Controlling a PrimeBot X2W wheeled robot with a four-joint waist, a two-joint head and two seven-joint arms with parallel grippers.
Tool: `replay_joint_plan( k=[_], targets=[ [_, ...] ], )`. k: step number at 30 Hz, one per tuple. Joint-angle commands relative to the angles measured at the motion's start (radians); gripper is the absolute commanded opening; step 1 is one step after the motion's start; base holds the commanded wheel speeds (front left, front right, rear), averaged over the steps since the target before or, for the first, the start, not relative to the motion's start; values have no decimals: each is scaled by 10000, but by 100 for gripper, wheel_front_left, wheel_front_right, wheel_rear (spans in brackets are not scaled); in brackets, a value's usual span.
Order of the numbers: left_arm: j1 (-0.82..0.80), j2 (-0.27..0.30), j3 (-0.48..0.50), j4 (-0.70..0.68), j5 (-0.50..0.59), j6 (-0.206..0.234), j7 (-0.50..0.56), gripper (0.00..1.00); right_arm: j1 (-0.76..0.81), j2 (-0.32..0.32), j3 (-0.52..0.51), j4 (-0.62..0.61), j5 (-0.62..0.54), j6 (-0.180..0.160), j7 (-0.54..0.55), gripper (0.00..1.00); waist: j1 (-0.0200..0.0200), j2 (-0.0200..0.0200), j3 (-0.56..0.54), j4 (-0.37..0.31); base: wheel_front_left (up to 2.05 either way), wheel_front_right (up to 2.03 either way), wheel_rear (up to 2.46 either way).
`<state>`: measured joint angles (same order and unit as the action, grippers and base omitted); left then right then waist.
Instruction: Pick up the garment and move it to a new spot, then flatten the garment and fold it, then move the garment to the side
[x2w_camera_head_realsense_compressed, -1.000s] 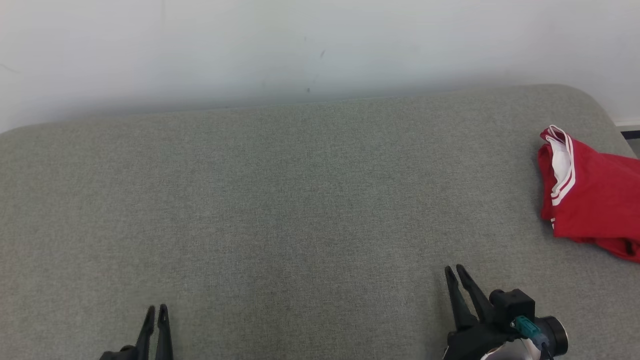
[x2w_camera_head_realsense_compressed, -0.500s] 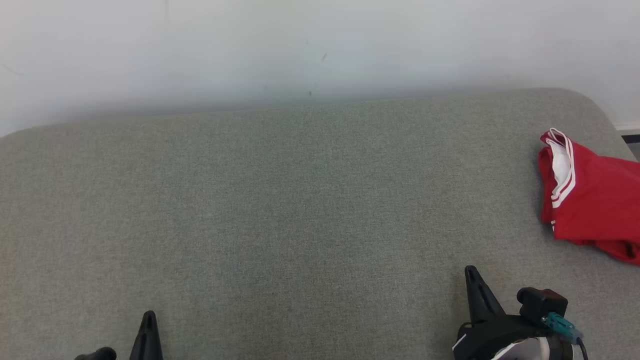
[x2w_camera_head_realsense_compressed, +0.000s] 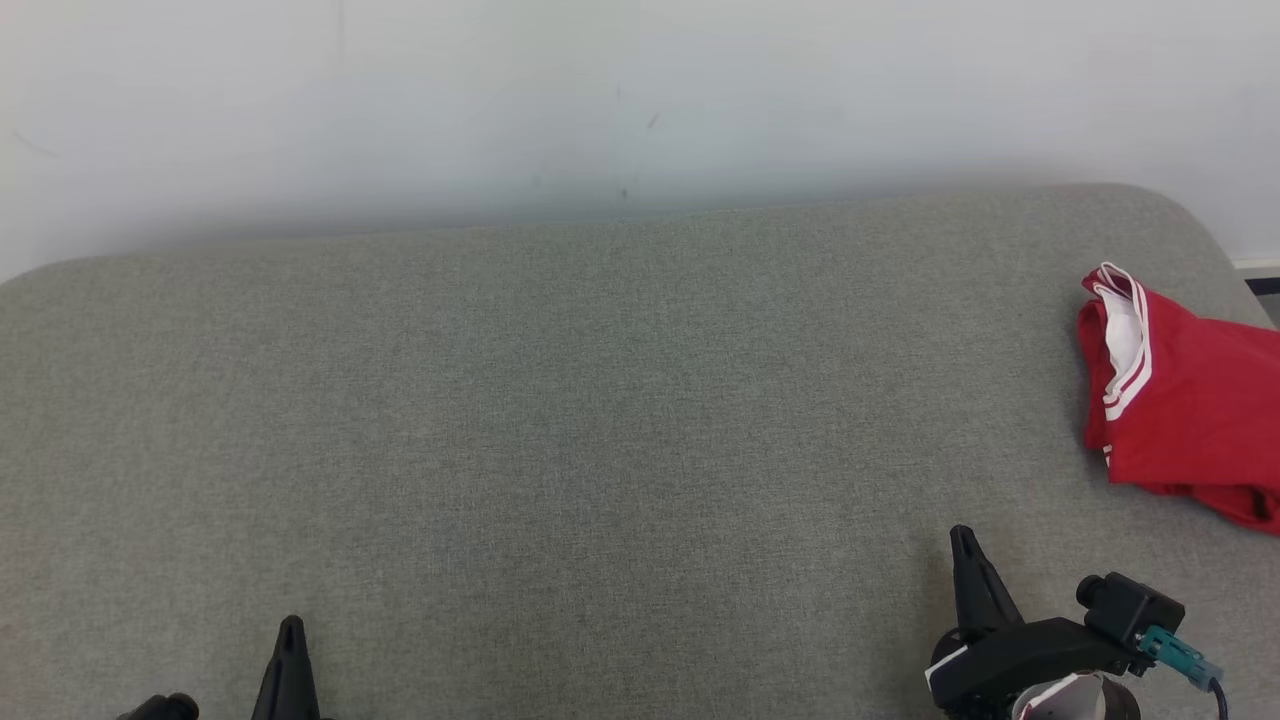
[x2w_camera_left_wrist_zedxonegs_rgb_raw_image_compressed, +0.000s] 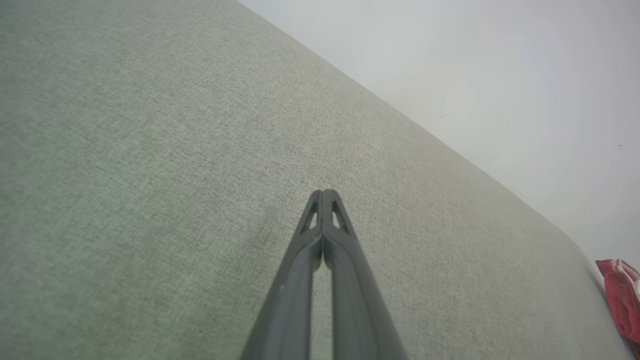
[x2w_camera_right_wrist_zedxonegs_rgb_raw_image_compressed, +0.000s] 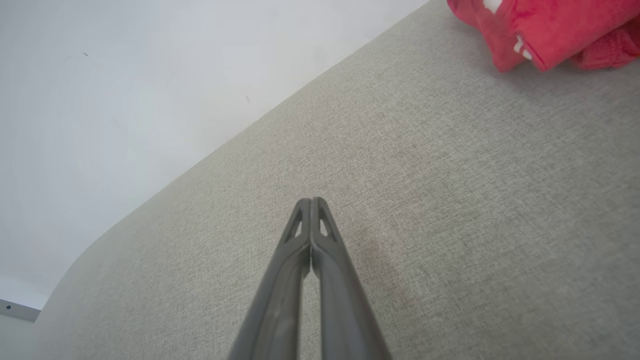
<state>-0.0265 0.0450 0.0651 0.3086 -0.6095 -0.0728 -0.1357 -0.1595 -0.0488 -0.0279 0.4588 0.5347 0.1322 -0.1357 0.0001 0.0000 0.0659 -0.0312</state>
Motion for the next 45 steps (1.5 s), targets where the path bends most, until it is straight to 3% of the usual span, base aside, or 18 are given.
replay_joint_plan(
  k=[1,19,45],
  targets=[
    [-256,41,41,-182,-385,-64,77,0,-35,-3,-54,-245,442,-6,74,0,0,0,-10,5,0,0,0],
    [-444,50,174,-313,-3041,-215,747,0,99,-7,-280,-777,3279,-10,746,0,0,0,-134,66,0,0,0],
    [-644,59,305,-449,-5835,-366,1457,0,275,-11,-520,-1331,6283,-15,1456,0,0,0,-297,145,0,0,0]
  ],
)
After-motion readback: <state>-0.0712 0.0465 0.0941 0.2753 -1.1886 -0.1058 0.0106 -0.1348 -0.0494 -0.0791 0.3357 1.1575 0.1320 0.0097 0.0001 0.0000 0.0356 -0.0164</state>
